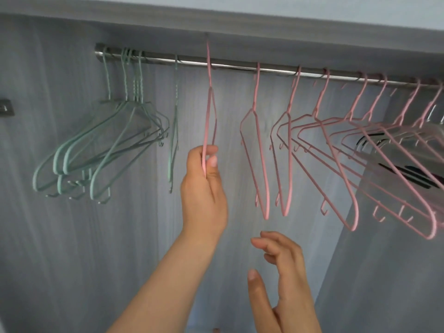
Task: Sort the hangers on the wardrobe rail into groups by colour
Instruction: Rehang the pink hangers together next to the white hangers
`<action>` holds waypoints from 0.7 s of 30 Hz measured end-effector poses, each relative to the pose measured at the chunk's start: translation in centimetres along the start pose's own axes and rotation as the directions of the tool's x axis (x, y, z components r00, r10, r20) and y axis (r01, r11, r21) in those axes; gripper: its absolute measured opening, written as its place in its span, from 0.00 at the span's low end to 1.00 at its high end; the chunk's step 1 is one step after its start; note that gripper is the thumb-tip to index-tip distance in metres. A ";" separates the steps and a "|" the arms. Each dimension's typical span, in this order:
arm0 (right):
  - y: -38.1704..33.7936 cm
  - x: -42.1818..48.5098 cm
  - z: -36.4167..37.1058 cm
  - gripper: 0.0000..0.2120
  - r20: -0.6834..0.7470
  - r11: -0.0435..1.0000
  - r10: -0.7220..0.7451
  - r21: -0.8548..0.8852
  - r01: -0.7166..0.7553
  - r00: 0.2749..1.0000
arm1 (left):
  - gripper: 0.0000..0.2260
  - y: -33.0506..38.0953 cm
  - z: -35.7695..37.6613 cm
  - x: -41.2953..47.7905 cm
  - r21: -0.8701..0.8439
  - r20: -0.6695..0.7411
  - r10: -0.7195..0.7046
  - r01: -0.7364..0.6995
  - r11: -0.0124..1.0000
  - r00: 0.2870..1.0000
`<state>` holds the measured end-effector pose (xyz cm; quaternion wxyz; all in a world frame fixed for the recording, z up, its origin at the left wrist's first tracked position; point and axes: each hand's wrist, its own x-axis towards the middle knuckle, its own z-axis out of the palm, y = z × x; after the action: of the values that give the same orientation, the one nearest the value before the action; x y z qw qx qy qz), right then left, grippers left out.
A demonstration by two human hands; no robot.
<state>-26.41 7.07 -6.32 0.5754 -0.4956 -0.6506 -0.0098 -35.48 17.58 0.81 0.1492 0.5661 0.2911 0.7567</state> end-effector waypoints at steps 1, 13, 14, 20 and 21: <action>0.2 0.2 -0.1 0.17 0.008 1.000 0.000 0.001 0.000 1.000 | 0.10 -0.2 0.1 -0.5 0.001 0.004 0.003 -0.003 1.000 1.000; 1.6 -0.4 -1.6 0.23 0.109 0.999 -0.040 0.010 0.039 0.993 | 0.10 -0.5 0.5 -2.7 0.056 0.034 -0.022 0.020 0.998 0.999; 1.7 -0.6 -1.8 0.24 0.110 0.999 -0.049 0.009 0.048 0.993 | 0.09 -0.5 0.6 -2.8 0.070 0.057 -0.023 0.019 0.997 0.998; 2.4 -1.4 -3.1 0.25 0.107 0.999 -0.049 0.013 0.048 0.993 | 0.10 0.3 2.2 -4.4 0.091 0.199 -0.045 0.027 0.995 0.979; 2.5 -1.5 -3.3 0.25 0.106 0.999 -0.046 0.016 0.045 0.993 | 0.10 0.5 2.5 -4.7 0.106 0.203 -0.038 0.017 0.994 0.978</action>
<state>-22.56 5.47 -7.74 0.5430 -0.4765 -0.6914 0.0080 -31.57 15.27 -2.04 0.1592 0.6440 0.3208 0.6760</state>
